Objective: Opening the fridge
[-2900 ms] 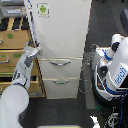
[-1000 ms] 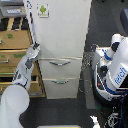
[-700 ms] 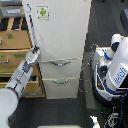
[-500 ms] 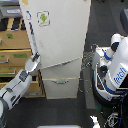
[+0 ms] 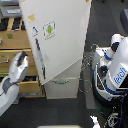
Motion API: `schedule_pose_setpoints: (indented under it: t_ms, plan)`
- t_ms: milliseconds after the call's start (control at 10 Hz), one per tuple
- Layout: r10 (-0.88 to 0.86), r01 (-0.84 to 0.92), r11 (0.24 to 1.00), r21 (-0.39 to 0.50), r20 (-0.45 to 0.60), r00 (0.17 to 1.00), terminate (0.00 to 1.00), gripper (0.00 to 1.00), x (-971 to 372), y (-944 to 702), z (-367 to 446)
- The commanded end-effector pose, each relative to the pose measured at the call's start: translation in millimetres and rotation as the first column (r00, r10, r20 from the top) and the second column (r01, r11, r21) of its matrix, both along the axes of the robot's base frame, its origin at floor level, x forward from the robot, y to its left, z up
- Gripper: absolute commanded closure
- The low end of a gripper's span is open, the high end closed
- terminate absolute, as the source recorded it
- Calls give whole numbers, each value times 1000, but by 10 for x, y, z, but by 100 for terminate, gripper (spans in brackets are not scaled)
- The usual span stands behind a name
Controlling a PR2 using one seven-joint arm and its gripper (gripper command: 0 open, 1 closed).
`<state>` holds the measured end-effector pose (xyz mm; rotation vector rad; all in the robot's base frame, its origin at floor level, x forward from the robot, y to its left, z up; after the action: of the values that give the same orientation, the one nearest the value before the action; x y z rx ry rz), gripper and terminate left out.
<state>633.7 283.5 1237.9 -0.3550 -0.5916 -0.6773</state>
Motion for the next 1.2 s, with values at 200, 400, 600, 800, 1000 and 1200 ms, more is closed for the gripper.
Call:
schedule_pose_setpoints:
  t_ms: [200,400,600,800,1000,1200]
  plan:
    - [-271,256,963,91,260,927,0,0,-4865,1950,1249]
    - [-213,203,975,91,112,971,0,0,-3609,1951,586]
    - [-182,185,978,96,-41,982,0,0,-2465,1672,-154]
    - [-147,170,977,126,-172,974,0,0,-1286,1146,-891]
    - [-53,95,986,140,-274,960,0,0,29,626,-1538]
    - [-45,112,975,190,-324,945,0,0,775,-139,-1917]
